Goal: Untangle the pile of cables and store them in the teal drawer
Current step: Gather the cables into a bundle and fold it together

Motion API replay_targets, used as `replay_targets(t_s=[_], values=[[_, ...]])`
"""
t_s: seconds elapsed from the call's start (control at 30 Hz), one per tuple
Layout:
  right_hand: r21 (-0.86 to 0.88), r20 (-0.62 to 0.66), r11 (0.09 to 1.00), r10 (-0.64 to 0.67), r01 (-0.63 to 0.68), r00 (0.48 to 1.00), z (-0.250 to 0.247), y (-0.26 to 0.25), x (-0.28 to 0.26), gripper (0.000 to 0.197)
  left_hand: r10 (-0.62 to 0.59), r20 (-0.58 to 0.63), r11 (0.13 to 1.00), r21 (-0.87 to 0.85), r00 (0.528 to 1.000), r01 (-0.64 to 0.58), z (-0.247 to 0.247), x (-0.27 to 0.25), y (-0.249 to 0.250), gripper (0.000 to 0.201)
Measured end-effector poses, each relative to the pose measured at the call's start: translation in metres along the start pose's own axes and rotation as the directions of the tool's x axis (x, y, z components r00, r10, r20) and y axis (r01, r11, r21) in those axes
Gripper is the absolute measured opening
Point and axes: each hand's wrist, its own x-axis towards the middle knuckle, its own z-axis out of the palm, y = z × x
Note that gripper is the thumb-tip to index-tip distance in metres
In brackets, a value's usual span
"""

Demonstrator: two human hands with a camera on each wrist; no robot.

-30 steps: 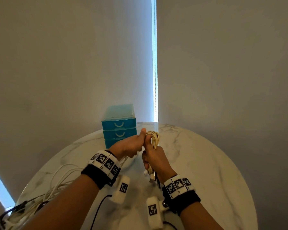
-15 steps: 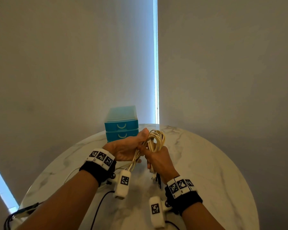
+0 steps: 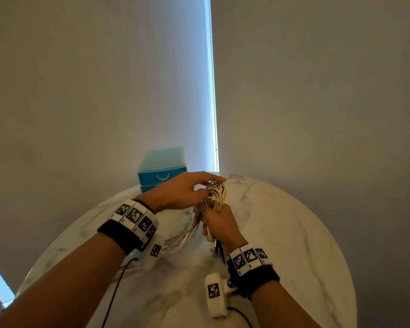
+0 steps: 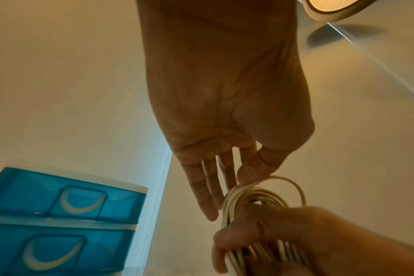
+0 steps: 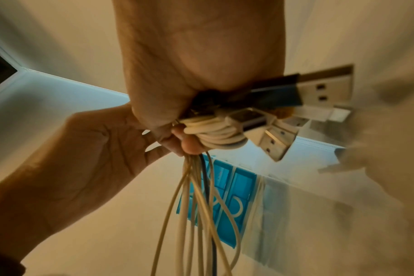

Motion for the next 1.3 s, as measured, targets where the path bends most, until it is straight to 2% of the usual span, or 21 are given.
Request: replay_targets(t_s=[0.13,0.17,0.27,0.4,0.57,0.7,0.8,0.93,1.07,1.13,1.23,1.3], values=[[0.016,-0.002,1.000,-0.002,0.002,1.000,-0.002,0.000,0.001,0.033,-0.003,0.048,0.993,-0.116,0.999,0.009,-0.010,-0.001,0.005,0.053],[-0.005,0.001,1.000,-0.004,0.004,1.000,-0.003,0.000,0.002,0.033,0.009,0.069,0.995,-0.095,0.998,-0.003,-0.010,-0.001,0.006,0.057],[-0.097,0.022,0.995,-0.018,0.020,1.000,-0.003,0.002,0.002,0.036,0.060,0.068,0.996,0.065,0.996,-0.065,-0.006,0.002,0.005,0.069],[-0.036,-0.022,0.999,-0.041,0.040,0.999,0.000,0.002,-0.001,0.026,0.115,-0.040,0.971,0.215,0.993,-0.104,-0.010,0.010,0.014,0.056],[-0.018,-0.044,0.996,-0.083,0.082,0.996,-0.003,0.003,0.001,0.021,0.163,-0.074,0.917,0.378,0.984,-0.123,-0.009,0.013,0.017,0.047],[-0.070,0.005,0.993,-0.090,0.090,0.996,-0.003,0.004,0.000,0.035,0.223,-0.004,0.752,0.637,0.975,-0.170,-0.005,0.015,0.017,0.048],[-0.078,0.009,0.995,-0.056,0.057,0.998,0.001,0.004,-0.001,0.040,0.301,0.027,0.658,0.718,0.953,-0.228,-0.001,0.018,0.019,0.040],[-0.043,0.000,0.999,0.014,-0.014,1.000,-0.001,0.000,0.002,0.035,0.326,0.030,0.641,0.727,0.945,-0.245,-0.004,0.020,0.022,0.038],[-0.106,0.126,0.994,0.048,-0.035,0.991,-0.003,-0.005,0.002,0.043,0.442,0.075,0.587,0.729,0.894,-0.351,-0.013,0.019,0.024,0.021],[-0.127,0.175,0.991,0.075,-0.053,0.982,-0.003,-0.009,0.004,0.041,0.447,0.133,0.524,0.763,0.885,-0.379,-0.019,0.023,0.029,0.018],[-0.104,0.235,0.994,0.046,-0.022,0.971,-0.003,-0.006,0.005,0.040,0.418,0.242,0.428,0.798,0.876,-0.425,-0.022,0.029,0.039,0.022],[-0.065,0.253,0.997,-0.028,0.046,0.967,-0.003,-0.001,0.007,0.042,0.361,0.273,0.419,0.807,0.892,-0.416,-0.021,0.029,0.042,0.024]])
